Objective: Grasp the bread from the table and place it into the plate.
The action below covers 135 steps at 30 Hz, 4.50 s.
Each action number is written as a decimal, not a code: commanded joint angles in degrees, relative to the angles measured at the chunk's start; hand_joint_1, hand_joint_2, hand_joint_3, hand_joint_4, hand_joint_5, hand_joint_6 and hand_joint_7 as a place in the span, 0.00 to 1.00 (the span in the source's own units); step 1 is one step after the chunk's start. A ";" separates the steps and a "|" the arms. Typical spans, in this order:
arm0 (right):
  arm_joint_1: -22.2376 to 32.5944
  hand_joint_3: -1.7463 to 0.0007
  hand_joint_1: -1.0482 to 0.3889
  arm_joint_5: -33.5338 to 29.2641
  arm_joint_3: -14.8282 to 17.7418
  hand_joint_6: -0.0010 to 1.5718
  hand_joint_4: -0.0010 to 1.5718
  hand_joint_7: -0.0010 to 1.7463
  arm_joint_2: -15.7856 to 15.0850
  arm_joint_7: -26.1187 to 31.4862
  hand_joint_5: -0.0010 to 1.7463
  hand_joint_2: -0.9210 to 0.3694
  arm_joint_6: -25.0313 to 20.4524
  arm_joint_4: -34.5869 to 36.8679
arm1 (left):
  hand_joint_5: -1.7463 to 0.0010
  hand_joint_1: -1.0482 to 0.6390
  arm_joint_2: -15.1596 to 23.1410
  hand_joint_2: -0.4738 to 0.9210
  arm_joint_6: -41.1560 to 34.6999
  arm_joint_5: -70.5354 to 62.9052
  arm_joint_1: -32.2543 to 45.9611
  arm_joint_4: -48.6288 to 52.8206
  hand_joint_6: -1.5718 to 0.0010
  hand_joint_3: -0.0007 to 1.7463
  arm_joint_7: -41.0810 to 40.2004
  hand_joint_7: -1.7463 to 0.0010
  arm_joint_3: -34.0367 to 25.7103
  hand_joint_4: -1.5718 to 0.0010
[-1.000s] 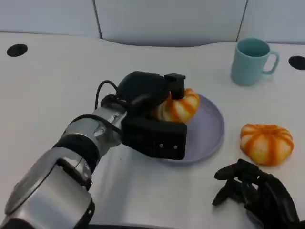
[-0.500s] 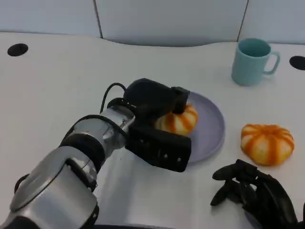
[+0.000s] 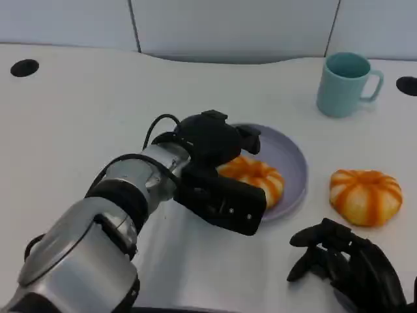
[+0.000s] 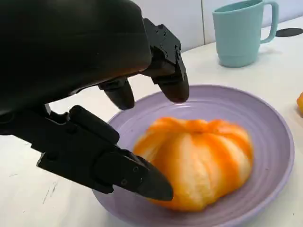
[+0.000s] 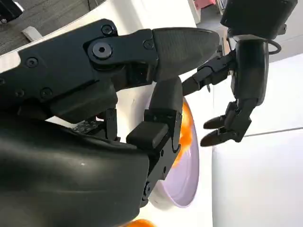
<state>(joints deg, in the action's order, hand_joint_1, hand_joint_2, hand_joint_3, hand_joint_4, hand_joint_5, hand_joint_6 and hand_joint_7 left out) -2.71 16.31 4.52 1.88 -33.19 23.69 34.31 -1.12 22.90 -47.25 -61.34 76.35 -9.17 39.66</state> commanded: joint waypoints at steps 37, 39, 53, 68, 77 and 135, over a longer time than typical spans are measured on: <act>-0.34 0.81 0.45 -0.78 1.03 0.43 0.41 0.58 -0.70 1.44 0.83 0.00 -0.80 1.65 | 0.69 0.12 10.65 1.00 23.16 33.08 15.45 -8.92 0.94 0.20 19.50 0.79 -28.60 1.00; -0.44 0.81 0.45 -0.67 1.15 0.43 0.41 0.58 -0.66 1.53 0.83 0.00 -0.88 1.73 | 0.64 0.12 10.71 1.00 24.29 36.04 17.41 -10.61 0.92 0.20 21.59 0.80 -30.59 1.00; -1.19 0.81 0.46 -0.62 1.73 0.43 0.41 0.58 -0.98 2.25 0.84 0.00 -2.49 1.28 | 0.19 0.13 8.96 1.00 18.93 57.51 37.23 -33.36 0.74 0.18 35.94 0.73 -40.26 0.91; -1.91 0.81 0.45 -1.41 1.58 0.43 0.42 0.59 -0.82 2.43 0.84 0.00 -2.51 1.78 | 0.00 0.19 5.33 1.00 7.34 64.92 57.42 -50.93 0.83 0.15 36.21 0.16 -43.91 0.83; -1.52 0.80 0.46 -1.65 1.38 0.42 0.42 0.60 -0.94 3.08 0.84 0.00 -3.77 0.43 | 0.00 0.23 2.84 1.00 4.79 64.97 62.91 -52.25 0.77 0.08 32.13 0.01 -46.64 0.70; -3.98 0.80 0.42 0.56 3.03 0.43 0.42 0.58 -2.81 0.18 0.84 0.00 -5.85 3.35 | 0.05 0.27 2.10 1.00 -0.21 73.81 56.42 -39.05 0.73 0.04 48.51 0.36 -53.54 0.76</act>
<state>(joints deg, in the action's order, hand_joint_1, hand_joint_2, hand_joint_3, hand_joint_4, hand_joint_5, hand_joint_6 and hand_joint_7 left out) -7.09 16.65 6.97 -0.33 -33.95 19.45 37.75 0.50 22.43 26.97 -4.26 36.99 39.42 -13.39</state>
